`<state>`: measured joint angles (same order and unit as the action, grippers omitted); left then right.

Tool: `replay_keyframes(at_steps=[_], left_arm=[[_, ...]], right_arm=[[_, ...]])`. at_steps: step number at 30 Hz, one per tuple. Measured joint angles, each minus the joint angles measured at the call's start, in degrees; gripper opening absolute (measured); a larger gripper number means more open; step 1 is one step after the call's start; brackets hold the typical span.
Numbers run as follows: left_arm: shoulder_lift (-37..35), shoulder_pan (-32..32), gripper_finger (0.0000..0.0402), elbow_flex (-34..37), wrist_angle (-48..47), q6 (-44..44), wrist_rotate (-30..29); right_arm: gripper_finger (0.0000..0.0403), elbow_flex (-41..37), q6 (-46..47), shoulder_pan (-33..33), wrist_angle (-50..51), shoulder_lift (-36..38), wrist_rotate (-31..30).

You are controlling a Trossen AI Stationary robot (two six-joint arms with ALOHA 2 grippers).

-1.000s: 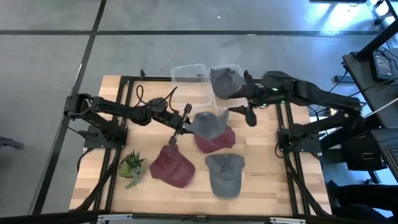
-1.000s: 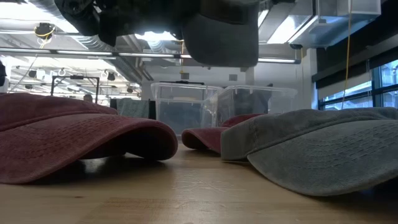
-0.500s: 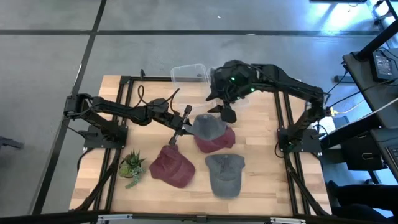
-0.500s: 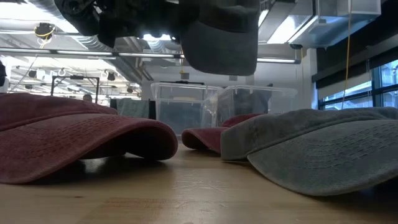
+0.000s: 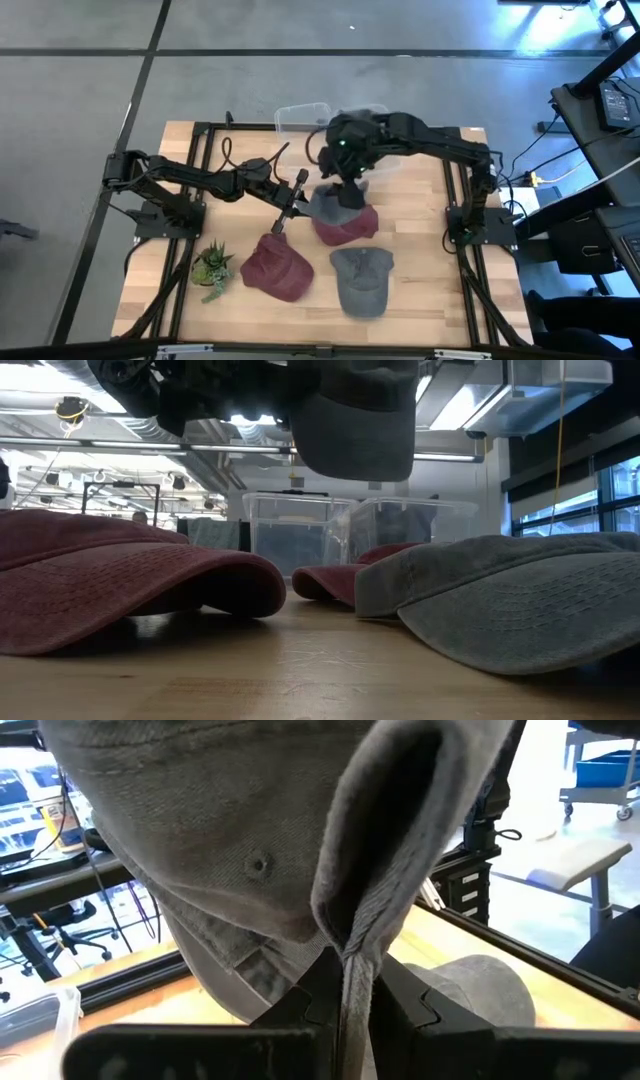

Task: Pick & Place hat
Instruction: Put the top black cap into the right transparent bin

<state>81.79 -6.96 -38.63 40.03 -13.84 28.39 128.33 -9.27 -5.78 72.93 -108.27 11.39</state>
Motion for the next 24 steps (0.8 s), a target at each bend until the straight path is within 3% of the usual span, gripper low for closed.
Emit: replay_keyframes(at_steps=[6, 15, 18, 24], left_arm=[[0.0, 0.0, 0.0025, 0.0, 0.0, 0.0, 0.0], [0.0, 0.0, 0.0036, 0.0, 0.1, 0.0, -0.3], [0.0, 0.0, 0.0049, 0.0, 0.5, 0.1, -0.3], [-1.6, -0.1, 0.0076, 0.0, 0.4, 1.0, -1.5]], right_arm=[[0.0204, 0.0, -0.1, 1.5, 3.3, -0.2, -4.8], [0.0025, 0.0, -0.2, 1.6, 3.9, -0.1, -5.8], [0.0027, 0.4, 0.8, 1.7, 5.3, 0.0, -6.6], [0.0026, 6.4, 1.2, 1.6, 11.3, 0.2, -13.6]])
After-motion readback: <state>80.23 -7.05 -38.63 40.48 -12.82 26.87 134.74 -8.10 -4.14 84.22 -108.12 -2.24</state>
